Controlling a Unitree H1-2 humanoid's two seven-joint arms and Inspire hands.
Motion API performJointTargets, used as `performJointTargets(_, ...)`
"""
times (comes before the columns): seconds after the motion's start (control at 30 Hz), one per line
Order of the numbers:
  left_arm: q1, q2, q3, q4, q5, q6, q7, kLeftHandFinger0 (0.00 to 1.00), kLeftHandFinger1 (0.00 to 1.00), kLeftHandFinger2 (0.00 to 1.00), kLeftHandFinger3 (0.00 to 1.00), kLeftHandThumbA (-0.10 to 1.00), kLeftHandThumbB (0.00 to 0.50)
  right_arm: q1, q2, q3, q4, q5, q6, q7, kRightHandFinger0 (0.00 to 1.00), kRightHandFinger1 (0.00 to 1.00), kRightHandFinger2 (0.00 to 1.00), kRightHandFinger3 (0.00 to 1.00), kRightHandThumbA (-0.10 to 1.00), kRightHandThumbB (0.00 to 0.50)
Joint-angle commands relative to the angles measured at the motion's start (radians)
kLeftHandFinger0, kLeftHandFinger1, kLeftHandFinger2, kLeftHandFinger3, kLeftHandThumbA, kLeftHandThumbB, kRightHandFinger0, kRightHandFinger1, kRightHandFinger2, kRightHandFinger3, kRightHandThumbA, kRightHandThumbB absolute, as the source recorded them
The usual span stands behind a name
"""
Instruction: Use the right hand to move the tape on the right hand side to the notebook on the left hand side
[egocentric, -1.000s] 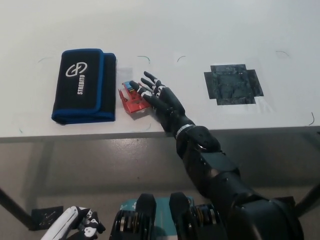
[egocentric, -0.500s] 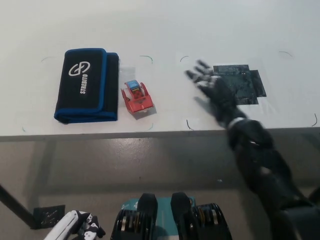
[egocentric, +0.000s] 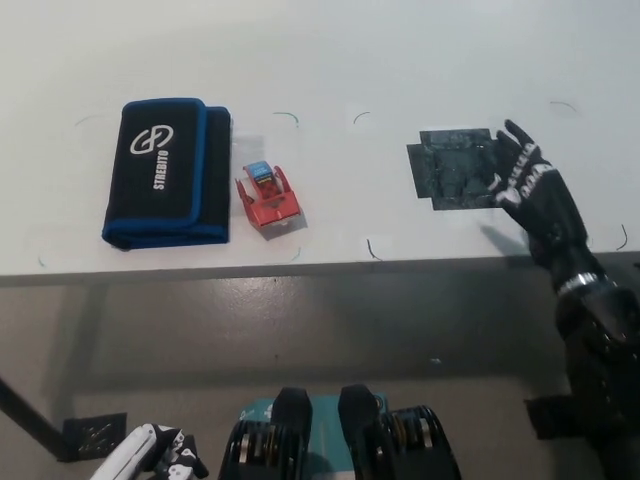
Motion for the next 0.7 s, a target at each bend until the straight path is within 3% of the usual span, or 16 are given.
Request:
performJointTargets(0.0,-0.012,0.035,0.004,-0.029,0.006,-0.002,-0.02,0.34,0.37,0.45,0.56,0.42,0.02,0.172,-0.12,0.069,-0.517,-0.105,0.094,0.065,1.0,1.0,1.0,1.0,1.0,0.45)
performJointTargets(0.1,-0.023,0.037,0.008,-0.024,-0.004,-0.001,-0.024,0.32,0.35,0.44,0.56,0.39,0.021,0.239,-0.135,0.075,-0.592,-0.126,0.094,0.064,1.0,1.0,1.0,1.0,1.0,0.405)
performJointTargets(0.27,-0.036,0.039,0.017,-0.017,-0.01,0.006,-0.024,0.33,0.36,0.46,0.57,0.37,0.021,0.44,-0.136,0.074,-0.736,-0.13,0.065,0.055,1.0,1.0,1.0,1.0,1.0,0.437)
performJointTargets(0.43,-0.045,0.037,0.018,-0.012,-0.008,0.003,-0.019,0.34,0.37,0.45,0.57,0.35,0.004,0.61,-0.153,0.087,-0.772,-0.13,0.029,0.061,1.0,1.0,1.0,1.0,0.99,0.279)
performJointTargets(0.6,-0.05,0.034,0.016,-0.011,-0.002,0.007,-0.016,0.36,0.38,0.46,0.58,0.39,0.011,0.675,-0.176,0.116,-0.728,-0.143,0.006,0.056,1.0,1.0,1.0,1.0,0.99,0.26)
performJointTargets(0.67,-0.036,0.037,0.017,-0.016,-0.002,0.007,-0.018,0.37,0.4,0.47,0.59,0.46,0.032,0.683,-0.186,0.128,-0.702,-0.161,0.009,0.053,1.0,1.0,1.0,1.0,1.0,0.261)
